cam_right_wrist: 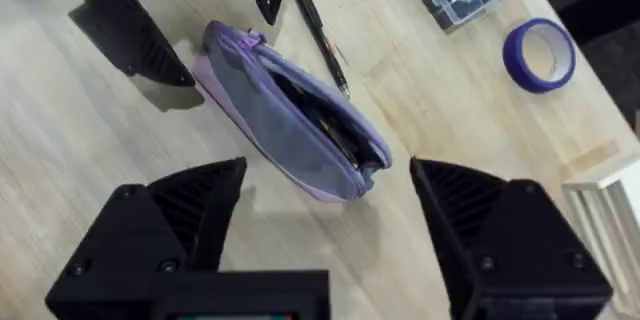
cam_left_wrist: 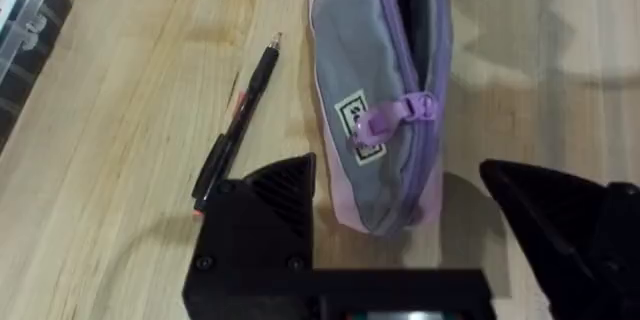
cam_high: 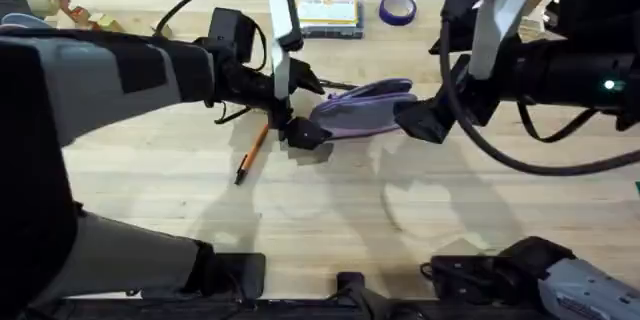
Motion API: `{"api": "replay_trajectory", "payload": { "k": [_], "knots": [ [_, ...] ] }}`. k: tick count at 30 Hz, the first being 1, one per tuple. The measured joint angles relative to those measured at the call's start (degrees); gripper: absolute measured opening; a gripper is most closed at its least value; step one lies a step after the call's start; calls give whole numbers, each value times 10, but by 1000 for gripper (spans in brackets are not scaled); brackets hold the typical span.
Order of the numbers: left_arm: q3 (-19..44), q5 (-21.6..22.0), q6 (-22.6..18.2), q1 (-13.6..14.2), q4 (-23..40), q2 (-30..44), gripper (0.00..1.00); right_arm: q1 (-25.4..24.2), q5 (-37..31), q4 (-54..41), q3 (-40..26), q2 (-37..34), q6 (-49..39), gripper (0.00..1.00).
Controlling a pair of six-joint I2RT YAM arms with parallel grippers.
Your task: Unzip the bag, pick up the pens from the table one at a time and place them inside, then zip the bag closed.
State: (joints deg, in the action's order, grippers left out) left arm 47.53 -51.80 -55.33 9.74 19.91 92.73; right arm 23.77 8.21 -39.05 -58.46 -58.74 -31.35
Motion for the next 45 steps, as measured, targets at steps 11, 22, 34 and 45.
{"api": "replay_trajectory", "payload": {
  "k": [11, 22, 34, 45],
  "knots": [
    [22, -1, 52, 0, 18, -67, 993, 0, 23, -3, -20, 0, -31, 996],
    [29, -5, 95, 0, 107, -184, 993, -4, 129, -33, -24, 0, -40, 995],
    [29, -5, 99, 0, 123, -204, 993, -44, 176, -87, -80, -46, -50, 993],
    [29, -5, 99, 0, 125, -204, 993, -56, 155, -132, -140, -133, -225, 997]
  ]
}}
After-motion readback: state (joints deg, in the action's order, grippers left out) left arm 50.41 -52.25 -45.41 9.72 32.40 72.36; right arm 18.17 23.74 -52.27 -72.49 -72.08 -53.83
